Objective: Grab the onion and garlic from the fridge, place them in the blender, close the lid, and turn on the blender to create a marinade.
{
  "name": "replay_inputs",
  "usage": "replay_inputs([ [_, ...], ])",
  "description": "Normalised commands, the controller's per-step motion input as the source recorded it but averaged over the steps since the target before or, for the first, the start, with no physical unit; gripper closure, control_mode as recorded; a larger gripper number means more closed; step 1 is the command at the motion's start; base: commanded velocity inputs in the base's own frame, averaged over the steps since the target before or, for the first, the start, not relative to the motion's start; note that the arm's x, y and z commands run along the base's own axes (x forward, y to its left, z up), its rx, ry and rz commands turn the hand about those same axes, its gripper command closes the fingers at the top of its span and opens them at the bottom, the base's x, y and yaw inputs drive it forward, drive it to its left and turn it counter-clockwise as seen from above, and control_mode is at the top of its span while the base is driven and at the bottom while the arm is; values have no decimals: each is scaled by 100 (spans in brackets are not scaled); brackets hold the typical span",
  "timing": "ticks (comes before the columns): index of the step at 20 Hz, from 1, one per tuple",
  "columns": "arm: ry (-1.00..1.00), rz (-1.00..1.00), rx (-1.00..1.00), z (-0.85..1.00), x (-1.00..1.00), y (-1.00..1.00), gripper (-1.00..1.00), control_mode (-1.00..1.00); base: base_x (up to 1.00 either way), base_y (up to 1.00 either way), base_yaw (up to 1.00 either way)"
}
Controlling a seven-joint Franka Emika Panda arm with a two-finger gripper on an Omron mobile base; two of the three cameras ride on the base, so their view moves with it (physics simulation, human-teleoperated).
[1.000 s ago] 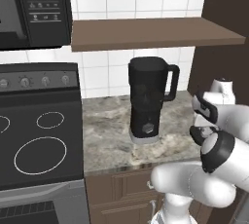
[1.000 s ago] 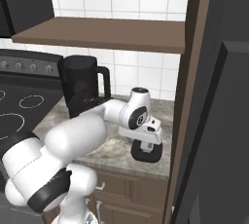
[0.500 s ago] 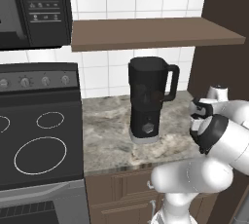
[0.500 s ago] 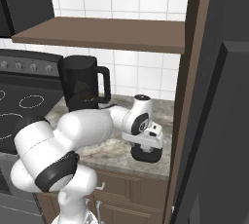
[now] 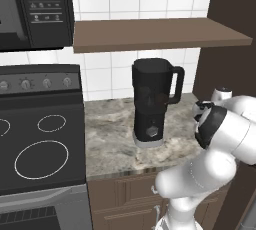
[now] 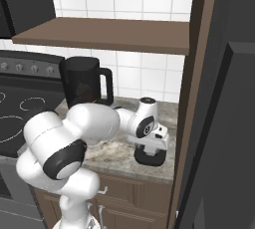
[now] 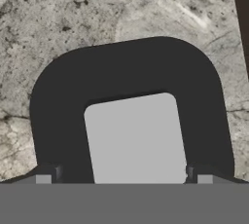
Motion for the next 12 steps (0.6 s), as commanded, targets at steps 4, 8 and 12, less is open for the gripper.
replay_inputs([
  [4, -4, 0, 0, -6, 20, -5, -100, -100, 0, 0, 0],
  [8, -1, 1, 0, -9, 3, -15, -100, -100, 0, 0, 0],
  [12, 0, 0, 0, -13, 0, -2, -100, -100, 0, 0, 0],
])
